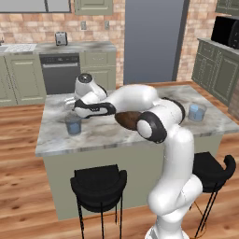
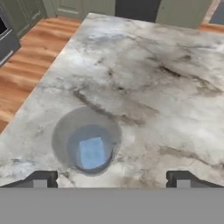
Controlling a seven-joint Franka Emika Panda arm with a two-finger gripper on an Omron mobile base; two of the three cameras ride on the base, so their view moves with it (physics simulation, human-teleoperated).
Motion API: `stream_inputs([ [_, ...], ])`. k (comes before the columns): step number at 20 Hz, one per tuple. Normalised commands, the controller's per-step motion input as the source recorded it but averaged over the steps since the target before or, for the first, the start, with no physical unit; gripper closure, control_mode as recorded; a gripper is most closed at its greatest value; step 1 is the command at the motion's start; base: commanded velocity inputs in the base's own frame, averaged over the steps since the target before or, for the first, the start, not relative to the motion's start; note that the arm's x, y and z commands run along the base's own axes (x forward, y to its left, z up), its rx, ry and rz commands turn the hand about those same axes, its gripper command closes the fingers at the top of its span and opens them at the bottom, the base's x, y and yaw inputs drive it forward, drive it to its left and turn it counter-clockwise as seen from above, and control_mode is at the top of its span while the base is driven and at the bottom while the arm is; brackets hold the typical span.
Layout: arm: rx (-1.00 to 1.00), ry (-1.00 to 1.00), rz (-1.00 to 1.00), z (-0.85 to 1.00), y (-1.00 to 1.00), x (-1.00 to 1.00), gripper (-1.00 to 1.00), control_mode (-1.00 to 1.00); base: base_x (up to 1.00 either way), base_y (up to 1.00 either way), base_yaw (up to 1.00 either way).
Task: There are four ice cubes in the ice bowl. Place two ice cubes in each glass of water.
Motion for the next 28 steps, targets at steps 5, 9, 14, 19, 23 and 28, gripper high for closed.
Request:
stream_inputs([
  [5, 0.16, 0.00, -0.10, 0.04, -1.00, -1.00, -1.00, -1.00, 0.00, 0.00, 0.00],
  [9, 0.27, 0.00, -0.19, 0.63, -1.00, -0.71, -1.00, -1.00, 0.00, 0.00, 0.00],
  [14, 0.27, 0.10, -0.38, 1.00, -0.61, 0.00, -1.00, -1.00, 0.00, 0.00, 0.00],
  [19, 0.17, 0.44, -0.24, 0.79, -0.56, 0.00, -1.00, -1.00, 0.00, 0.00, 0.00],
  [23, -0.04, 0.59, -0.01, 0.11, -0.45, 0.00, -1.00, -1.00, 0.00, 0.00, 0.00],
  [28, -0.19, 0.37, -0.01, -0.11, -0.05, 0.01, -1.00, -1.00, 0.00, 0.00, 0.00],
])
